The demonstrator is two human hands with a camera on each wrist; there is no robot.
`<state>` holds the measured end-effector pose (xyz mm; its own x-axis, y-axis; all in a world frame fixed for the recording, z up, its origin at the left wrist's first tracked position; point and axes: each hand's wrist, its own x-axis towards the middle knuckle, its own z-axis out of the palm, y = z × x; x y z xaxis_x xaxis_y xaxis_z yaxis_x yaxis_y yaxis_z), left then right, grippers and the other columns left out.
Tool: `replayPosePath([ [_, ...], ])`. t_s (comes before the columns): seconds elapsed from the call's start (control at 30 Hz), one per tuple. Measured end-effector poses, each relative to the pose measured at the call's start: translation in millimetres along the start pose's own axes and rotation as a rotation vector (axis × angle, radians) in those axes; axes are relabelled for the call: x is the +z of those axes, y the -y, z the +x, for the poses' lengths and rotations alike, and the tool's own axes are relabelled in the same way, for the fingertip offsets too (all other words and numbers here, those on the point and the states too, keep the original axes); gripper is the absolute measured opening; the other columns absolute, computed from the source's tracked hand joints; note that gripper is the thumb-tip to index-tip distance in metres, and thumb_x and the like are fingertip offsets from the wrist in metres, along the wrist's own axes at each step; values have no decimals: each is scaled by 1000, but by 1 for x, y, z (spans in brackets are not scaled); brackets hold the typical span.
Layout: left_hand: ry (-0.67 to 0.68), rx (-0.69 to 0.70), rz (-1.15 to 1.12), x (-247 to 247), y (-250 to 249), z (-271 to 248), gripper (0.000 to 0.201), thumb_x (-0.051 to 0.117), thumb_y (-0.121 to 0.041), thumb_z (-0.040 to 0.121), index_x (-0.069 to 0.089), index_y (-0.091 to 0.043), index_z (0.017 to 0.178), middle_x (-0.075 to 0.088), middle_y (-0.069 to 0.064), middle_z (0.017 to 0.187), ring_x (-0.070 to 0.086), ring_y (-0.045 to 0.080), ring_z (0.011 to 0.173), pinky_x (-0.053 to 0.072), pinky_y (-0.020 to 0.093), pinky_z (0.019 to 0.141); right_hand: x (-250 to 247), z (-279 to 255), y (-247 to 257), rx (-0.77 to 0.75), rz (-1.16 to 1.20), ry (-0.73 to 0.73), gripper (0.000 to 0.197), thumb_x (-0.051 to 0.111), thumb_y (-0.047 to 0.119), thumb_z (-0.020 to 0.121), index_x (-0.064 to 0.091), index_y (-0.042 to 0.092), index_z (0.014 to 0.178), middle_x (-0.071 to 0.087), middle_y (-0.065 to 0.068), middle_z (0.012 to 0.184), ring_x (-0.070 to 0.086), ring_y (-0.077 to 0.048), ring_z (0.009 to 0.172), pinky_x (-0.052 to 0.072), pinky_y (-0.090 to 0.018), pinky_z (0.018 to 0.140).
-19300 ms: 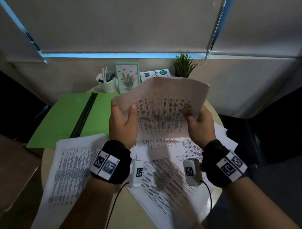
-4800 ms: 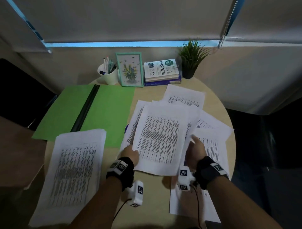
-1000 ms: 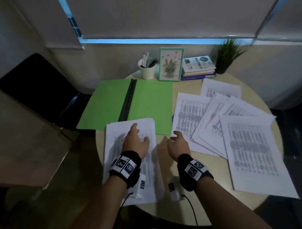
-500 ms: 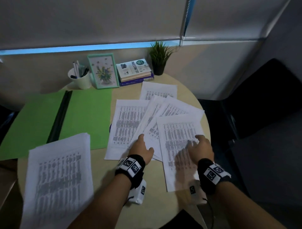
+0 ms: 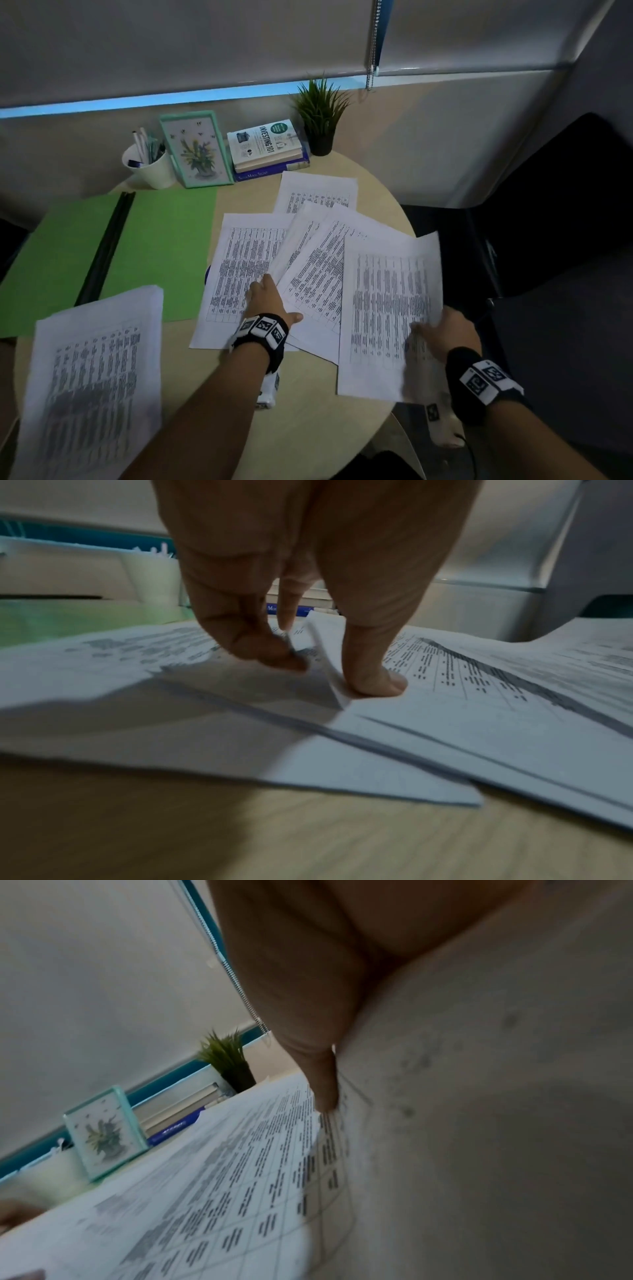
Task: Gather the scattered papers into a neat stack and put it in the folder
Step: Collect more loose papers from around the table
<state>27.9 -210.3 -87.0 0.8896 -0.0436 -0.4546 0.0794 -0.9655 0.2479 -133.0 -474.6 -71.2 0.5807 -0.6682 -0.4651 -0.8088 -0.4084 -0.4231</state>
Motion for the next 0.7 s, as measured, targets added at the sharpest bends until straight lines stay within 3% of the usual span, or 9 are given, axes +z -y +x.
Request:
replayPosePath([
  [0.1, 0, -43, -101, 1, -5, -6, 83, 82, -29, 73, 33, -10, 137, 51, 15, 133, 53, 33, 120, 48, 46, 96, -7, 6, 3, -29, 120, -23, 37, 71, 32, 84, 66, 9, 112, 71, -11, 99, 59, -24, 73, 46, -27, 68],
  [0.2, -6, -37, -140, 4, -8, -16, 39, 65, -27, 89, 55, -13, 124, 65, 12, 118, 63, 31, 103, 52, 36, 90, -4, 15, 9, -59, 248, -10, 32, 68, 30, 87, 67, 10, 111, 70, -8, 94, 61, -22, 74, 47, -26, 69],
  [0.27, 4, -60, -245, 8, -4, -21, 30, 64, -31, 89, 64, -12, 112, 69, 9, 108, 65, 29, 96, 53, 36, 88, -1, 19, 13, -79, 400, 31, 26, 69, 27, 88, 67, 12, 109, 71, -5, 93, 66, -20, 78, 50, -28, 71],
  [0.37, 241, -162, -493, 9, 14, -31, 43, 77, -30, 70, 66, -7, 104, 71, 11, 105, 68, 29, 96, 56, 43, 88, 5, 25, 20, -93, 574, 49, 29, 73, 22, 86, 65, 10, 111, 70, -5, 96, 68, -24, 90, 53, -34, 81],
  [0.43, 494, -109, -456, 8, 26, -47, 52, 83, -31, 63, 67, -10, 108, 72, 6, 107, 68, 24, 98, 54, 40, 92, 12, 29, 28, -84, 571, 68, 32, 74, 19, 84, 63, 9, 113, 70, -7, 99, 68, -27, 93, 55, -40, 86],
  [0.47, 571, -86, -429, 9, 32, -51, 61, 84, -35, 59, 66, -14, 114, 72, 1, 108, 68, 19, 99, 52, 38, 94, 16, 30, 32, -83, 529, 98, 31, 74, 19, 84, 63, 10, 111, 70, -7, 98, 68, -27, 89, 57, -40, 83],
  [0.57, 557, -140, -863, 8, 35, -52, 73, 87, -28, 65, 49, -17, 127, 70, 4, 107, 69, 19, 97, 55, 33, 85, 29, 22, 43, -100, 334, 167, 21, 70, 21, 87, 61, 13, 104, 66, 0, 80, 63, -14, 68, 49, -20, 55],
  [0.63, 463, -211, -1077, 6, 24, -45, 79, 87, -40, 66, 47, -16, 129, 69, 8, 112, 69, 22, 98, 56, 36, 83, 40, 14, 50, -171, 219, 183, 20, 71, 26, 86, 62, 19, 102, 65, 4, 77, 62, -14, 68, 46, -21, 56],
  [0.7, 419, -197, -908, 5, 8, -41, 107, 85, -64, 51, 43, -18, 138, 56, 6, 136, 60, 26, 116, 47, 45, 100, 47, 3, 60, -256, 134, 255, 18, 73, 32, 83, 64, 21, 95, 68, 5, 78, 65, -15, 70, 47, -22, 59],
])
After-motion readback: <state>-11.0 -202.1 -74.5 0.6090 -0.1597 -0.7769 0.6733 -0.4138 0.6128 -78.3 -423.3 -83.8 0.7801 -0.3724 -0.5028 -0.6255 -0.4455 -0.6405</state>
